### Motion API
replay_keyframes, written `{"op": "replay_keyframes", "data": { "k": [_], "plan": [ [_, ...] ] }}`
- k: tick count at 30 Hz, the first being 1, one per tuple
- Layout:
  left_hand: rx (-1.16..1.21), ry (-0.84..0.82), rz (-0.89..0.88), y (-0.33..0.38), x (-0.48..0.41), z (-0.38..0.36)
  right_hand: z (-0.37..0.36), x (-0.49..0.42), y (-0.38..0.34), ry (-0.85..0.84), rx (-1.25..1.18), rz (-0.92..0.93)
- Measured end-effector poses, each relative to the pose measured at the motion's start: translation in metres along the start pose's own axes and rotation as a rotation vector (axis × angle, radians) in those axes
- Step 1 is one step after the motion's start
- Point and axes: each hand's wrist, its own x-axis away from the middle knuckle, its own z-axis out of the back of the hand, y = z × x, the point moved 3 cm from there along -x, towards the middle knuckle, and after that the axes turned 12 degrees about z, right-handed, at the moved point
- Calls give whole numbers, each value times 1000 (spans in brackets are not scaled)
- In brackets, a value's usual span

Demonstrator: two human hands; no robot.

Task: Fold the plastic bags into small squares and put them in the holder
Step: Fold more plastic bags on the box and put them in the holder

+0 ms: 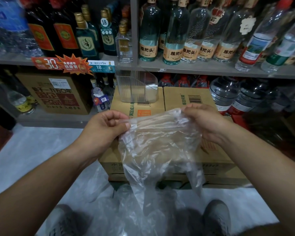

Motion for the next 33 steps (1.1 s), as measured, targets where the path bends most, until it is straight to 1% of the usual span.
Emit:
{"op": "replay_keyframes", "data": {
  "k": [3, 8, 10, 12, 15, 17, 19, 22, 24, 25, 26, 27, 28, 30, 31, 32, 33],
  "plan": [
    [-7, 6, 27, -2, 0, 1, 0, -1, -5, 56, -2, 98],
    [-29, -14, 81, -3, -1, 0, -2, -1, -11, 84, 387, 374],
    [-24, -70, 157, -4, 0, -2, -3, -4, -15, 81, 475, 498],
    [-54, -139, 202, -4, 0, -6, -5, -8, -21, 50, 613, 624],
    [-145, -200, 200, -7, 1, -12, -10, -15, -26, -14, 729, 707],
    [-227, -154, 182, -11, -2, -11, -15, -20, -28, -34, 707, 714],
    [-253, -68, 162, -14, -8, -6, -16, -24, -33, -2, 628, 722],
    [-150, 83, 179, -17, -17, 11, -11, -24, -41, 104, 526, 728],
    [-95, 152, 200, -21, -22, 21, -10, -7, -46, 173, 608, 799],
    [-77, 170, 210, -23, -23, 25, -11, 5, -47, 188, 678, 850],
    [-61, 181, 219, -27, -24, 28, -13, 17, -45, 165, 730, 879],
    [-49, 187, 228, -30, -23, 30, -13, 26, -41, 92, 742, 853],
    [-40, 192, 234, -33, -22, 32, -15, 35, -35, -35, 703, 748],
    [-31, 200, 236, -38, -20, 34, -17, 51, -20, -357, 596, 454],
    [-23, 205, 235, -41, -19, 36, -16, 57, -12, -471, 604, 347],
    [-10, 213, 236, -43, -17, 37, -12, 61, -6, -531, 630, 265],
    [5, 223, 235, -45, -17, 38, -6, 63, 0, -550, 657, 205]
  ]
}}
